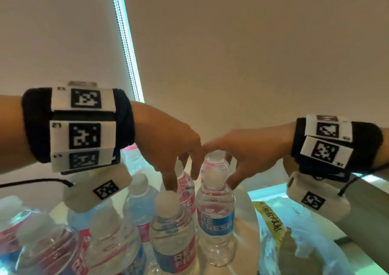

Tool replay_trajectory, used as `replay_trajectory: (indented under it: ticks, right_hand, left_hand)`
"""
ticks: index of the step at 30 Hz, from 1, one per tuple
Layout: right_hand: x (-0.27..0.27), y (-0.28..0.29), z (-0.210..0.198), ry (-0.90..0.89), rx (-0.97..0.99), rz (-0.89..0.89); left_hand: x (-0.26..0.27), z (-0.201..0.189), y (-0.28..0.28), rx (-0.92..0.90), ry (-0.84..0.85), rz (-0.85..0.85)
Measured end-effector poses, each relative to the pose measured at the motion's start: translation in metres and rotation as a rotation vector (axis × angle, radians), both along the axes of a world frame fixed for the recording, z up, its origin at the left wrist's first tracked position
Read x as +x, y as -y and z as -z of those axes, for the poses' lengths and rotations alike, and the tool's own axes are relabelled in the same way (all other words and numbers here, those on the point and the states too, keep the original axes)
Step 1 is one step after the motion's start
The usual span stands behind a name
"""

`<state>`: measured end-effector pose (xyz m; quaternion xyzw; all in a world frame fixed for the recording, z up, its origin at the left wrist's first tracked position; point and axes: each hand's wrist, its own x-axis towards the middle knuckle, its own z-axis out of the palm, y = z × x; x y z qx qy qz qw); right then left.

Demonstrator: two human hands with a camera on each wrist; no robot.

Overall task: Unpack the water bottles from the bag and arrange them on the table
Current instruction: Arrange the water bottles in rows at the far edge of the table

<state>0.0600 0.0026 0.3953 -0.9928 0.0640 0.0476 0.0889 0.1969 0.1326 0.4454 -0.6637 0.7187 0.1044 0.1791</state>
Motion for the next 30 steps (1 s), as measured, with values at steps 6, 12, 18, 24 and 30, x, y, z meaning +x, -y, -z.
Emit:
replay_trajectory:
  ticks: [6,12,18,24,30]
  right_hand:
    - [0.013,0.01,-0.003,0.04,0.039,-0.047]
    - [0.047,0.031,-0.037,0.111,0.033,-0.002]
    - [0.109,0.053,-0.046,0.165,-0.006,0.07]
    - [0.165,0.071,-0.029,0.152,-0.009,0.105]
    - [0.197,0.082,-0.011,0.114,0.009,0.127]
  left_hand:
    - [0.012,-0.005,0.02,-0.041,0.066,0.033]
    - [0.049,-0.039,0.033,-0.163,0.041,-0.086]
    - [0.105,-0.049,0.056,-0.267,0.096,-0.171]
    - [0.151,-0.036,0.076,-0.322,0.141,-0.234]
    - [0.182,-0.019,0.092,-0.33,0.122,-0.275]
